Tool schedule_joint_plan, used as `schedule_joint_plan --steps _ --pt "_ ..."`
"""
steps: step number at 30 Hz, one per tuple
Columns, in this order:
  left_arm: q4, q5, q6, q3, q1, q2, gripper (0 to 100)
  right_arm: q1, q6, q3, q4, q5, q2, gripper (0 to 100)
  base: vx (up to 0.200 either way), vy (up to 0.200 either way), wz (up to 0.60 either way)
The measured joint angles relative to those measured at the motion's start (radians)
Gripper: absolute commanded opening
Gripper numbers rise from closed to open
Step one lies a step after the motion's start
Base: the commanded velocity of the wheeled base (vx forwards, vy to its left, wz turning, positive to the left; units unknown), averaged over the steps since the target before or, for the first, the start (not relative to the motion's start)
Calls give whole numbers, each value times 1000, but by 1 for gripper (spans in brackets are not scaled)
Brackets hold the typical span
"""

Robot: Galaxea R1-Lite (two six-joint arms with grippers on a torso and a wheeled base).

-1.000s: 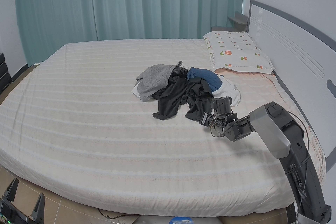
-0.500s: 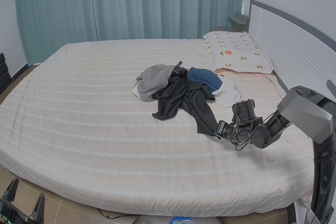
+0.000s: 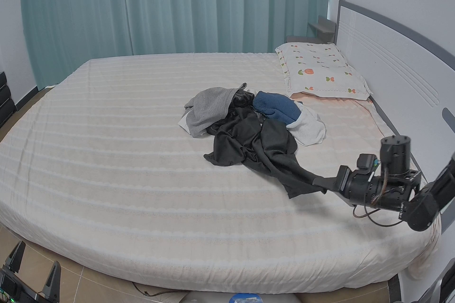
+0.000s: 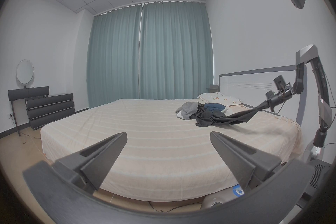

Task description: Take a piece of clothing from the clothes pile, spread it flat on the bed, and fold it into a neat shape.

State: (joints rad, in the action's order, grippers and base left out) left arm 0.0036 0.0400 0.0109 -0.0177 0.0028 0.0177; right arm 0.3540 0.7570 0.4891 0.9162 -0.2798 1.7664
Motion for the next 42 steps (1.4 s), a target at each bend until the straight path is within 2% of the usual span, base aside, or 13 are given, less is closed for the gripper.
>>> schedule_joint_plan --steps 7,13,17,20,24,32,42 --pt "-2 3 5 0 0 0 100 33 -4 36 -3 -13 -207 0 0 0 0" --pt "-11 1 33 0 0 0 100 86 -27 63 -22 -10 -284 0 0 0 0" --pt "-15 2 -10 -21 0 0 100 99 -27 64 -26 -9 -306 0 0 0 0" --pt "-23 16 -65 -93 0 21 100 102 -27 64 -24 -8 -311 0 0 0 0" --pt "-25 49 -73 -160 0 92 100 103 -28 69 -23 -8 -310 0 0 0 0" --pt "-85 145 -56 -249 -20 435 100 104 -50 82 -21 -9 -299 0 0 0 0" --pt "-228 165 -81 -302 -151 924 100 101 -88 101 -24 -8 -273 0 0 0 0"
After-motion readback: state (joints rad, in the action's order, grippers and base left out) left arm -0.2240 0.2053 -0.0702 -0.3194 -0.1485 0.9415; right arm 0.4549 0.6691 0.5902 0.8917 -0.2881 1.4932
